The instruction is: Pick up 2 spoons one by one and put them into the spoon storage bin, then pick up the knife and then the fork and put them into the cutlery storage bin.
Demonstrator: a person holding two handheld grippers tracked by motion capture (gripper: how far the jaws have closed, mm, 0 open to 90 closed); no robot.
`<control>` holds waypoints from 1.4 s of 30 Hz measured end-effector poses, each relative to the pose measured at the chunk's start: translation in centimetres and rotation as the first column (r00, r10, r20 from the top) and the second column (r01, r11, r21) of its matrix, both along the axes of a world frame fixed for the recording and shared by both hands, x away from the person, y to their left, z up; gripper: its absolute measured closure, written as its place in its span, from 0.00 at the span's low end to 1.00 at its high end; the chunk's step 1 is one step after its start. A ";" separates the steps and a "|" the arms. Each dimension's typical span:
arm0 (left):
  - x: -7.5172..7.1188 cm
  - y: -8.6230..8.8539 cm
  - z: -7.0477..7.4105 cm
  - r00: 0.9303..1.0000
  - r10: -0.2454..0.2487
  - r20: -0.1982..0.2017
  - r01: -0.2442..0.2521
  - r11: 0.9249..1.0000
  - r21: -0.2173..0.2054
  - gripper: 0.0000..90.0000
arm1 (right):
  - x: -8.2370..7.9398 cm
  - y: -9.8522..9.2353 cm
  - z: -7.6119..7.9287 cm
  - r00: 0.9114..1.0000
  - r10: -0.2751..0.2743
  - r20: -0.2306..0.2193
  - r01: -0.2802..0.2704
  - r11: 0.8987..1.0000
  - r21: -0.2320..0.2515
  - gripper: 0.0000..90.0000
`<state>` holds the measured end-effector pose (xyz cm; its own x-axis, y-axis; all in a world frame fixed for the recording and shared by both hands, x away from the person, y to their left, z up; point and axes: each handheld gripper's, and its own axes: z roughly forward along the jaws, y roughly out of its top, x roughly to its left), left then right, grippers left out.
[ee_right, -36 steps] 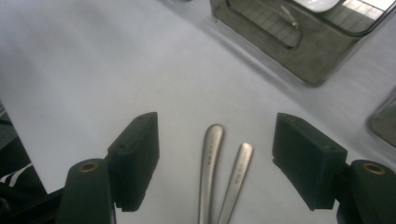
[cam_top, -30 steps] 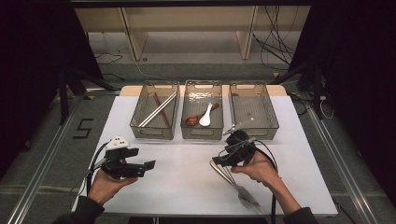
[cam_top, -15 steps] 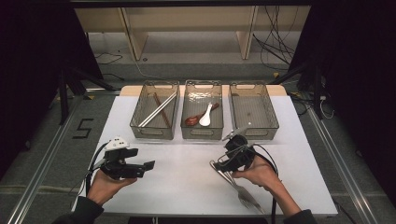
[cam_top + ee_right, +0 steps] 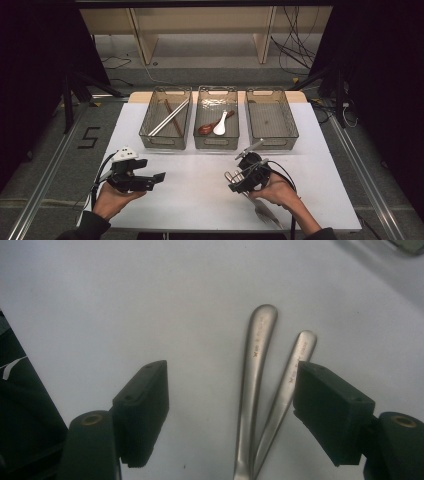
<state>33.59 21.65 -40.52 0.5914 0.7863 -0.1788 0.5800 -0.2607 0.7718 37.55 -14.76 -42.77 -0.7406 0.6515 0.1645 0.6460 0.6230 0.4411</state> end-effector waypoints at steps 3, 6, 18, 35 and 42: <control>0.0 0.0 0.0 1.000 -0.005 0.000 0.005 1.000 0.006 0.17 | -0.1 0.0 -0.2 1.000 0.008 -0.011 -0.008 1.000 -0.004 0.34; 0.0 0.0 0.0 1.000 -0.005 -0.001 0.005 1.000 0.005 0.17 | -0.2 0.1 -0.4 1.000 0.009 -0.022 -0.009 1.000 -0.012 0.33; 0.0 0.0 0.0 1.000 -0.002 -0.005 0.002 1.000 0.007 0.17 | -0.3 0.5 -1.2 0.998 0.038 -0.048 -0.041 0.997 -0.065 0.36; -0.2 0.2 0.0 1.000 0.003 -0.002 -0.003 1.000 0.006 0.17 | -0.3 0.8 -1.9 0.996 0.063 -0.069 -0.073 0.985 -0.154 0.56; -0.2 0.1 0.0 1.000 0.002 -0.004 -0.002 1.000 0.010 0.17 | -0.3 1.1 -2.3 0.994 0.083 -0.064 -0.094 0.977 -0.190 0.65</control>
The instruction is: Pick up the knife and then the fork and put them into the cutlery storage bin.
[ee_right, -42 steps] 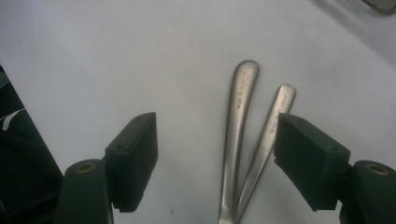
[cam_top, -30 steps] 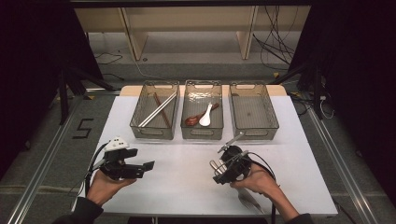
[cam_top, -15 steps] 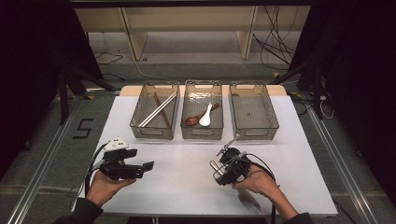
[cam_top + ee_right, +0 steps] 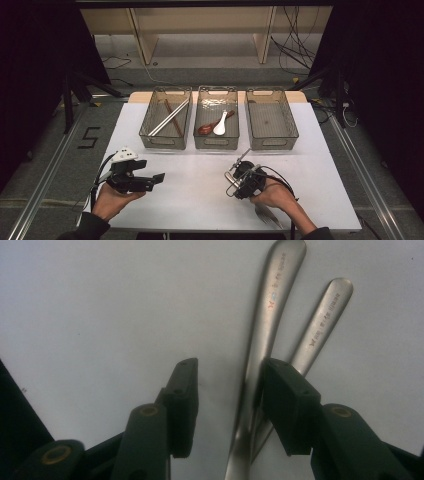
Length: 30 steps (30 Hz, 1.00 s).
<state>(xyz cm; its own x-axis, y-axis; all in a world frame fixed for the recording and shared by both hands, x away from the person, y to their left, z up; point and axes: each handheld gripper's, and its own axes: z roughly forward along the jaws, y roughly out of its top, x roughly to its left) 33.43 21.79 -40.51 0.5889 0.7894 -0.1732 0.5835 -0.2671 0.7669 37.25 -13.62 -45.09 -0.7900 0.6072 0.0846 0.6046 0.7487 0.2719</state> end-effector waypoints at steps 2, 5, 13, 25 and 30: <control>0.0 0.0 0.0 1.000 0.001 -0.001 -0.001 1.000 -0.001 0.17 | 0.0 0.0 -0.2 1.000 -0.004 -0.004 0.004 1.000 -0.011 0.67; -0.1 -0.1 0.0 1.000 0.001 0.000 -0.001 1.000 0.000 0.17 | 0.1 -0.1 -0.2 1.000 -0.006 0.000 0.006 1.000 -0.013 0.69; -0.3 0.2 -0.1 1.000 0.004 -0.001 -0.004 1.000 -0.001 0.17 | 0.2 0.0 -0.1 1.000 -0.005 -0.002 0.005 0.999 -0.036 0.74; -0.4 0.1 -0.2 1.000 -0.004 -0.007 0.004 1.000 0.006 0.17 | 0.0 0.1 0.0 1.000 0.016 -0.023 -0.018 0.995 -0.099 0.81; -0.4 0.2 -0.2 1.000 -0.008 -0.008 0.008 1.000 0.010 0.17 | -0.1 0.3 -0.5 0.998 0.038 -0.046 -0.043 0.992 -0.121 0.80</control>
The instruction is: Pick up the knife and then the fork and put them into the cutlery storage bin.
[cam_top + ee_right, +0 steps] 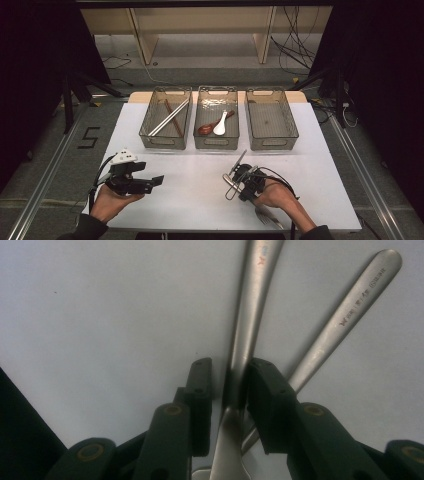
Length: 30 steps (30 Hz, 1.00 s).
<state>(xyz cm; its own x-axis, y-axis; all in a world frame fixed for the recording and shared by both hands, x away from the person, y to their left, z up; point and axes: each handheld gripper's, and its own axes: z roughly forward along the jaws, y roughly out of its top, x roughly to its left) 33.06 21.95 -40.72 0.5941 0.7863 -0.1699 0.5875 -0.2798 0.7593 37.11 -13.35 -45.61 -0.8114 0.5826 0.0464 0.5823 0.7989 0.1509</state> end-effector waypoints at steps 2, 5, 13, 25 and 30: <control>0.0 0.0 0.0 1.000 -0.001 0.000 0.001 1.000 0.001 0.17 | -0.1 0.1 0.0 1.000 0.006 0.015 -0.006 1.000 -0.014 0.83; 0.0 0.0 0.0 1.000 0.000 0.001 0.000 1.000 0.001 0.17 | -0.1 0.1 0.0 1.000 0.013 0.023 -0.012 1.000 -0.018 0.86; -0.1 0.0 0.0 1.000 0.005 0.006 -0.005 1.000 -0.003 0.17 | -0.3 0.1 0.0 0.998 0.052 0.040 -0.051 0.998 -0.022 0.89; -0.1 0.1 0.1 1.000 0.002 0.010 -0.002 1.000 0.000 0.17 | -0.3 0.0 0.1 0.996 0.076 0.039 -0.075 0.997 -0.014 0.90; -0.1 0.1 0.1 1.000 0.002 0.010 -0.002 1.000 0.000 0.17 | -0.2 0.0 0.3 0.996 0.074 0.046 -0.074 0.997 0.003 0.90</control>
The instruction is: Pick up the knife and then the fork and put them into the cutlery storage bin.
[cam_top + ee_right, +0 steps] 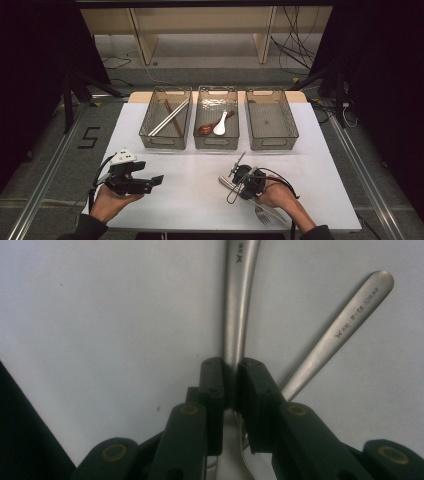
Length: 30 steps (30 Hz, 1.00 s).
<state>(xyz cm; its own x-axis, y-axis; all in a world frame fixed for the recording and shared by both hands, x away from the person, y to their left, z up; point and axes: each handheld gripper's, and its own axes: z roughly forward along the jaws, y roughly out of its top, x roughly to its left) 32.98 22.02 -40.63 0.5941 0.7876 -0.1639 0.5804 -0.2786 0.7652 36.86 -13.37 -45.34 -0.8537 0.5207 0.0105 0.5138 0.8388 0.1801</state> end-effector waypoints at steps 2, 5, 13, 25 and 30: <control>0.0 0.0 0.0 1.000 0.000 0.000 0.000 1.000 -0.001 0.17 | 0.0 0.0 0.2 1.000 -0.009 -0.005 0.009 1.000 0.005 0.90; 0.0 0.0 0.0 1.000 0.000 0.000 0.000 1.000 0.001 0.17 | 0.1 -0.2 0.5 1.000 -0.015 0.020 0.015 1.000 0.023 0.90; 0.0 0.0 0.0 1.000 0.000 -0.001 0.000 1.000 0.000 0.17 | 0.5 -1.1 1.6 0.997 -0.067 0.032 0.064 0.994 0.084 0.90; 0.1 0.0 -0.1 1.000 0.006 -0.003 -0.006 1.000 -0.004 0.17 | 2.0 -3.3 4.7 0.983 -0.163 0.086 0.141 0.965 0.220 0.90; 0.1 0.1 0.0 1.000 0.009 -0.004 -0.009 1.000 -0.003 0.17 | 3.3 -4.7 5.9 0.968 -0.227 0.111 0.188 0.940 0.284 0.90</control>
